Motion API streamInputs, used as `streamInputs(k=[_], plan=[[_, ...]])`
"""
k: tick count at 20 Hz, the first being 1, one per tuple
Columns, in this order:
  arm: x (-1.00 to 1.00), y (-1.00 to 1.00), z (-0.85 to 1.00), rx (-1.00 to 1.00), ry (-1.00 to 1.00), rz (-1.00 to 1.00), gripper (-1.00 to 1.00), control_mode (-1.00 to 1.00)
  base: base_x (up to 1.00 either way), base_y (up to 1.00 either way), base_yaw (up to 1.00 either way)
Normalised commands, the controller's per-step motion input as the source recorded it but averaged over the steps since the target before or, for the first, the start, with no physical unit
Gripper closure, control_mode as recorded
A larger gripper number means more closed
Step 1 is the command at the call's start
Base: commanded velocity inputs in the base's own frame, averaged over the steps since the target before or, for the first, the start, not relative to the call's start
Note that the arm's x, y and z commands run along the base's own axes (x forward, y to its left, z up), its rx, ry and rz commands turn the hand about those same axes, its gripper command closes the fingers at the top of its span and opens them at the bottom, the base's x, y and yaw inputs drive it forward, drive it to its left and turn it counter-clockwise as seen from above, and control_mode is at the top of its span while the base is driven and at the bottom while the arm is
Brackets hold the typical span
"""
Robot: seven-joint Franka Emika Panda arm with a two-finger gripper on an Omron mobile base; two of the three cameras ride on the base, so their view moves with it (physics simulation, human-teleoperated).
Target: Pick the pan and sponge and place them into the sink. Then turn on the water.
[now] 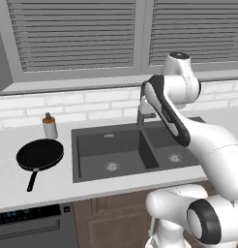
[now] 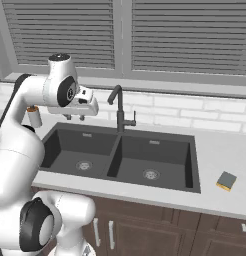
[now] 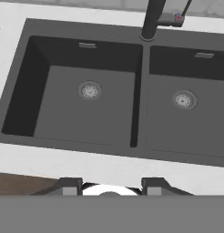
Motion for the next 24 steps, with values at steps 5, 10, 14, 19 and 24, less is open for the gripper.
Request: streamInputs(k=[5, 10, 14, 19, 24], plan=[[-0.18, 0.0, -0.04, 0.0, 0.09, 0.0, -1.0, -1.0, 0.0, 0.0, 0.0], [-0.63, 0.67, -0.45, 0.0, 0.17, 0.0, -1.0, -1.0, 0.0, 0.0, 0.0], [-0.28, 1.0, -0.37, 0.01, 0.14, -0.01, -1.0, -1.0, 0.0, 0.0, 0.0], [-0.01, 1.0, -0.26, 0.01, 0.06, -0.02, -1.0, -1.0, 0.0, 0.0, 0.0], [0.0, 0.99, -0.18, -0.01, 0.06, 0.0, -1.0, -1.0, 0.0, 0.0, 0.0]])
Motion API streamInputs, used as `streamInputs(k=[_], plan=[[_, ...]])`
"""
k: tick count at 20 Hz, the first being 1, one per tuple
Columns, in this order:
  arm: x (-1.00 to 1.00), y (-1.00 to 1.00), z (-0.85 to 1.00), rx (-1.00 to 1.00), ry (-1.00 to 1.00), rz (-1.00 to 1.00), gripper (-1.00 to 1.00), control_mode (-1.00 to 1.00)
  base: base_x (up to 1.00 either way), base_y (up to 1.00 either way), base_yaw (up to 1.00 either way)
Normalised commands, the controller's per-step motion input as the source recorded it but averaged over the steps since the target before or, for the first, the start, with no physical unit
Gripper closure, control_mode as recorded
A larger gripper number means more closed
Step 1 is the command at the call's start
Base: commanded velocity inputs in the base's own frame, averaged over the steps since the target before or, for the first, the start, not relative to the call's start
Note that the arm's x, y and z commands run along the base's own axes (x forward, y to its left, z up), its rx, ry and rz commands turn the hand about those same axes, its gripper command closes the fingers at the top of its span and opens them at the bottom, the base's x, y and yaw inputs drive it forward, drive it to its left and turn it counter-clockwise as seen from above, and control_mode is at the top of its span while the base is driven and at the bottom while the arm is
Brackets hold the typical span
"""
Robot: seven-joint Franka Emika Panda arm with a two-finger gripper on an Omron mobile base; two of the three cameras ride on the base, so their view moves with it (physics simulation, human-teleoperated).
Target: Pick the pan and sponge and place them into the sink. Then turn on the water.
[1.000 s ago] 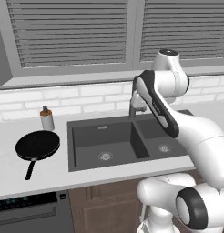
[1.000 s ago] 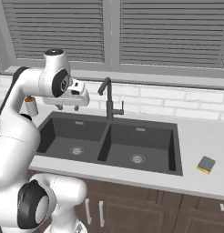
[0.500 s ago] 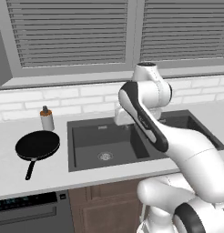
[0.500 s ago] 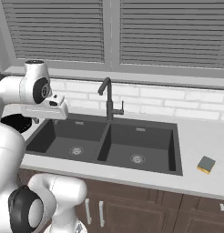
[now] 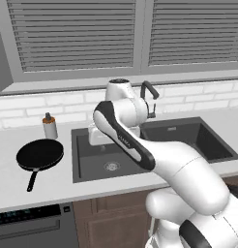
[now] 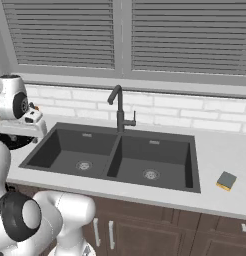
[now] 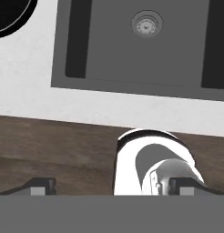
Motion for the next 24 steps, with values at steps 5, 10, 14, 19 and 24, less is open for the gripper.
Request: streamInputs(k=[5, 10, 14, 19, 24], plan=[[0.08, 0.86, -0.33, 0.0, 0.09, 0.0, -1.0, -1.0, 0.0, 0.0, 0.0], [0.16, 0.88, -0.55, 0.0, 0.1, 0.0, -1.0, -1.0, 0.0, 0.0, 0.0], [0.14, 0.76, -0.41, -0.03, 0.02, 0.0, -1.0, -1.0, 0.0, 0.0, 0.0], [0.28, 0.68, -0.23, -0.1, -0.02, -0.01, -1.0, -1.0, 0.0, 0.0, 0.0], [0.45, 0.6, -0.23, -0.06, -0.02, 0.0, -1.0, -1.0, 0.0, 0.0, 0.0]])
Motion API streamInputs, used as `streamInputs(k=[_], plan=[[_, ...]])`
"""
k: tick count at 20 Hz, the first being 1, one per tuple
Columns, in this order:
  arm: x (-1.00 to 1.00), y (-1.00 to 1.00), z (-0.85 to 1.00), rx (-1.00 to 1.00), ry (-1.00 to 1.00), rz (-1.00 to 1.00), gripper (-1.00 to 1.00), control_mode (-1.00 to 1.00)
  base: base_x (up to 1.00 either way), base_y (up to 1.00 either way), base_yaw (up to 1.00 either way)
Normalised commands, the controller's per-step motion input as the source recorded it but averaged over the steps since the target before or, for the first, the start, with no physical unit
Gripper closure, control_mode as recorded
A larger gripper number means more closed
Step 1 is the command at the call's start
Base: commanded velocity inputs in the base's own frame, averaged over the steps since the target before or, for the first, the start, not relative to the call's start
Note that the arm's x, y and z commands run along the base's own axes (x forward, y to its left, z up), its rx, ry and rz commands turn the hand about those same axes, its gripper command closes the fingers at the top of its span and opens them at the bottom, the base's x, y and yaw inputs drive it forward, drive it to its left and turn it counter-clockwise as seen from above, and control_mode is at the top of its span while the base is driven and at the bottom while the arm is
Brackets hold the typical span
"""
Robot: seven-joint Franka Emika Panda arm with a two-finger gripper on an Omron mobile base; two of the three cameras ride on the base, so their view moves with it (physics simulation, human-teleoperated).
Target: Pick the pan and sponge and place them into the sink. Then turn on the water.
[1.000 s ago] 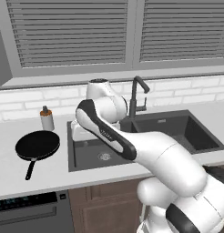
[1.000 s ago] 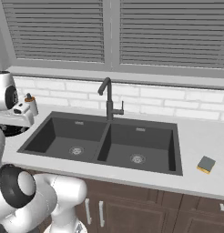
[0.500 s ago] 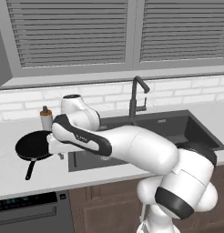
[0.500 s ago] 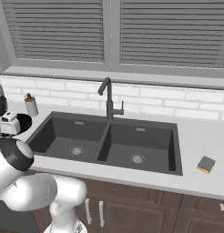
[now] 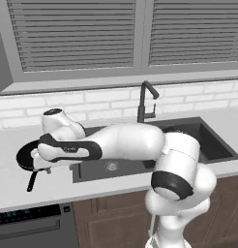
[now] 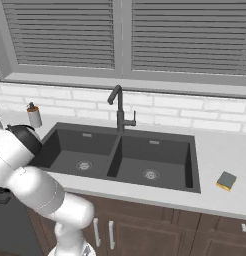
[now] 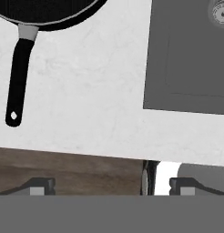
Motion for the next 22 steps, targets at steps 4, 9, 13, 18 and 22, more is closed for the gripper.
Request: streamInputs(k=[4, 9, 13, 18, 22], plan=[[0.39, 0.57, -0.33, 0.0, 0.0, -0.01, -1.0, -1.0, 0.0, 0.0, 0.0], [0.26, 0.68, -0.31, -0.04, -0.03, -0.02, -1.0, -1.0, 0.0, 0.0, 0.0], [0.12, 0.4, -0.19, 0.0, 0.0, -0.01, -1.0, -1.0, 0.0, 0.0, 0.0], [0.01, 0.37, 0.0, -0.01, 0.01, 0.0, -1.0, -1.0, 0.0, 0.0, 0.0], [0.0, 0.36, 0.0, -0.02, 0.02, 0.0, -1.0, -1.0, 0.0, 0.0, 0.0]])
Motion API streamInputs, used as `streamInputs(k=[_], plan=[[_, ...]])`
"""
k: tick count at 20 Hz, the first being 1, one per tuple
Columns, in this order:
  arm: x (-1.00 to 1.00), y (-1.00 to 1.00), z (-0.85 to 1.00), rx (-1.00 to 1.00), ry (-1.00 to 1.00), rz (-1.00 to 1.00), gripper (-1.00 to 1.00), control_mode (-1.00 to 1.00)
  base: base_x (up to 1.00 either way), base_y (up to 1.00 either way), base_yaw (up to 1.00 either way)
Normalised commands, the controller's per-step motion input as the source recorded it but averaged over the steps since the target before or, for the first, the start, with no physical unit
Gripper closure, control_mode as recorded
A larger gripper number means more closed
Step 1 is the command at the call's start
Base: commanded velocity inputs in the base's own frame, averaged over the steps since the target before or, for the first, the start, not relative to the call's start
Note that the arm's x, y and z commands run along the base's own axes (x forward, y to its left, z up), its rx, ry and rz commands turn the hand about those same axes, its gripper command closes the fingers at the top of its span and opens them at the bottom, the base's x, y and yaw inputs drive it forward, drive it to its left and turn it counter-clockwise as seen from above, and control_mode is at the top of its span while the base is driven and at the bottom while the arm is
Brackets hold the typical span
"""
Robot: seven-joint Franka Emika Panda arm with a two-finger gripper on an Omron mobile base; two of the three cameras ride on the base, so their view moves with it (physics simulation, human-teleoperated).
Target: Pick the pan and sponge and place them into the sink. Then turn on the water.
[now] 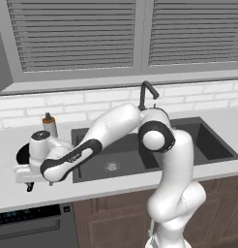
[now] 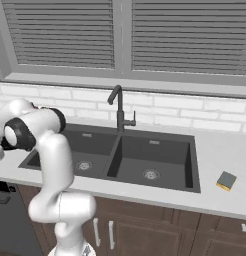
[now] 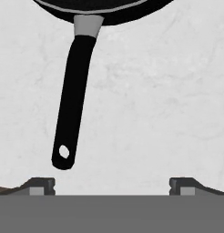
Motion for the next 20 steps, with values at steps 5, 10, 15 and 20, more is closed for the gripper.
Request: streamInputs(k=[5, 10, 15, 20], plan=[[0.13, 0.34, 0.0, -0.04, 0.03, 0.0, -1.0, -1.0, 0.0, 0.0, 0.0], [0.23, 0.28, 0.0, -0.05, 0.02, 0.0, -1.0, -1.0, 0.0, 0.0, 0.0], [0.18, 0.15, -0.15, -0.05, 0.07, 0.0, -1.0, -1.0, 0.0, 0.0, 0.0], [0.06, 0.02, -0.15, -0.02, 0.0, 0.0, -1.0, -1.0, 0.0, 0.0, 0.0]])
